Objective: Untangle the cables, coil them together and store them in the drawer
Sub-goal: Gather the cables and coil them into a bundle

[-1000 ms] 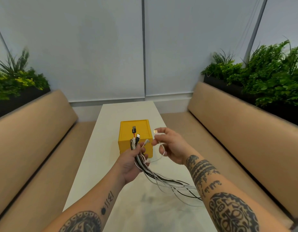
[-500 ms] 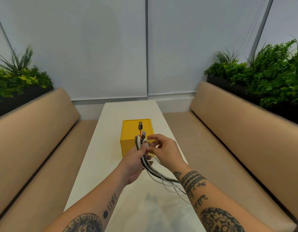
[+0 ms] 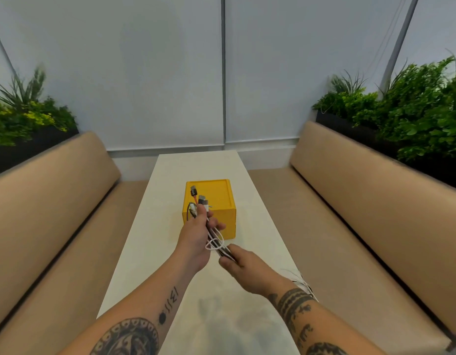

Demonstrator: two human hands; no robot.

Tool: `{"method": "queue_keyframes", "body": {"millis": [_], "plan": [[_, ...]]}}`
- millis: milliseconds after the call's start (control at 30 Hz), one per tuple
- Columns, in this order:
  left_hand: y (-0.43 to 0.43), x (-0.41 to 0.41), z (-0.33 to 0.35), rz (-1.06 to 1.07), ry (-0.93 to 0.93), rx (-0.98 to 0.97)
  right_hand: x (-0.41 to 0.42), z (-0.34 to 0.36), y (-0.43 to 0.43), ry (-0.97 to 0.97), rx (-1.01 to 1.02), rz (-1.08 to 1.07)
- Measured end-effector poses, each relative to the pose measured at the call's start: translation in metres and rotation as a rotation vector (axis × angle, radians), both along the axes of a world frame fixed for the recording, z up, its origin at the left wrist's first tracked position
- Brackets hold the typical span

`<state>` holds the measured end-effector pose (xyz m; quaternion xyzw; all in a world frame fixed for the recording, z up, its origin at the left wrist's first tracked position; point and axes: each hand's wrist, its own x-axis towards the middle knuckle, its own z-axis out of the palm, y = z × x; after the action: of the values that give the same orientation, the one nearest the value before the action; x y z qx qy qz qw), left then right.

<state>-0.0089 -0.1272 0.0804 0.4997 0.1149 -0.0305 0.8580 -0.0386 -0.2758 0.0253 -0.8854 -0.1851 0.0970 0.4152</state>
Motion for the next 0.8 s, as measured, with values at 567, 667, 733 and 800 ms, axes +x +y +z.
{"method": "queue_keyframes", "body": {"millis": [567,667,733,800], "plan": [[0.009,-0.008,0.009,0.061,-0.093,-0.179,0.011,-0.039,-0.056,0.150,-0.537,-0.033],[0.012,-0.006,0.012,0.054,-0.122,-0.138,0.017,-0.002,-0.030,-0.019,-0.206,0.008],[0.012,-0.005,0.011,0.068,-0.118,-0.083,0.016,0.021,-0.001,-0.309,-0.063,-0.040],[0.014,-0.004,0.010,0.079,-0.115,0.007,0.013,0.028,0.024,-0.469,-0.044,-0.101]]}}
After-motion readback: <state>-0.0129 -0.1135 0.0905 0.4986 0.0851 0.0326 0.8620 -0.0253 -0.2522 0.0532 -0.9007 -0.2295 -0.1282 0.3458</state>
